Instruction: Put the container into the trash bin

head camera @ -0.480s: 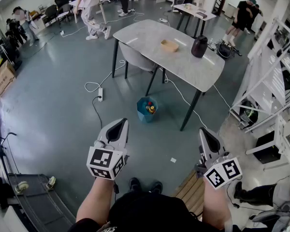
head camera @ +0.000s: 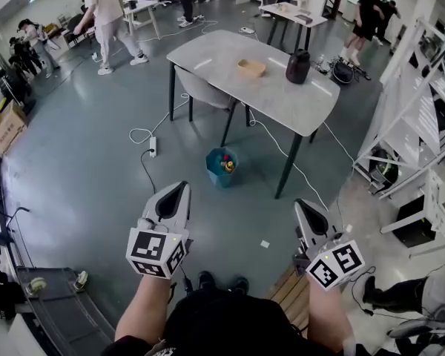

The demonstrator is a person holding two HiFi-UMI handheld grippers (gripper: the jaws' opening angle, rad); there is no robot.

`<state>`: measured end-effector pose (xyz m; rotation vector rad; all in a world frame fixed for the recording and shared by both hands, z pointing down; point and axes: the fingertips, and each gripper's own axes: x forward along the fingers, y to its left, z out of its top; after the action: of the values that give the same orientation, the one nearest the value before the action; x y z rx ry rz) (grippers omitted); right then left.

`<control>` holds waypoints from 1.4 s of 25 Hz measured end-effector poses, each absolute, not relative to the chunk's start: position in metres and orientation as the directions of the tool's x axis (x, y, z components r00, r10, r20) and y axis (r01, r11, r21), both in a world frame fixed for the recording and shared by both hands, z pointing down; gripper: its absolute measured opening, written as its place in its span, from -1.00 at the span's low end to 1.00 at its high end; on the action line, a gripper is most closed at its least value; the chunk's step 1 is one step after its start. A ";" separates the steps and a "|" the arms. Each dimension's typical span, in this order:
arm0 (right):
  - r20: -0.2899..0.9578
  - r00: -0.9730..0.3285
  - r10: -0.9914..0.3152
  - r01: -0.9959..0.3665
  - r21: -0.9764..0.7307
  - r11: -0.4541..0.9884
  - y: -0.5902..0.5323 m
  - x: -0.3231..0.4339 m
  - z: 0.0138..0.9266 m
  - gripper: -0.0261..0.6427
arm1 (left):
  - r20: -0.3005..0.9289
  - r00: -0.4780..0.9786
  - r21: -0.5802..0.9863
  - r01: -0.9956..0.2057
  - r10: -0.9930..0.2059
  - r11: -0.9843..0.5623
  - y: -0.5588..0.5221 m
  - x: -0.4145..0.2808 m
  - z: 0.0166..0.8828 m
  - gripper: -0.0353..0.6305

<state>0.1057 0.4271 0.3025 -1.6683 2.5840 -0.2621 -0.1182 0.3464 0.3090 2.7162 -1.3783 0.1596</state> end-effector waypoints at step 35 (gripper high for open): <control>0.129 -0.497 -0.858 -0.856 -0.235 0.460 0.238 0.076 0.305 -0.94 | 0.132 0.658 0.141 -0.752 -0.741 -0.643 0.159 -0.115 0.328 -0.88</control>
<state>0.0756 0.2384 0.3054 -1.5718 2.6775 -0.4245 -0.1152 0.1590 0.3284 2.6910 -1.2240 0.0916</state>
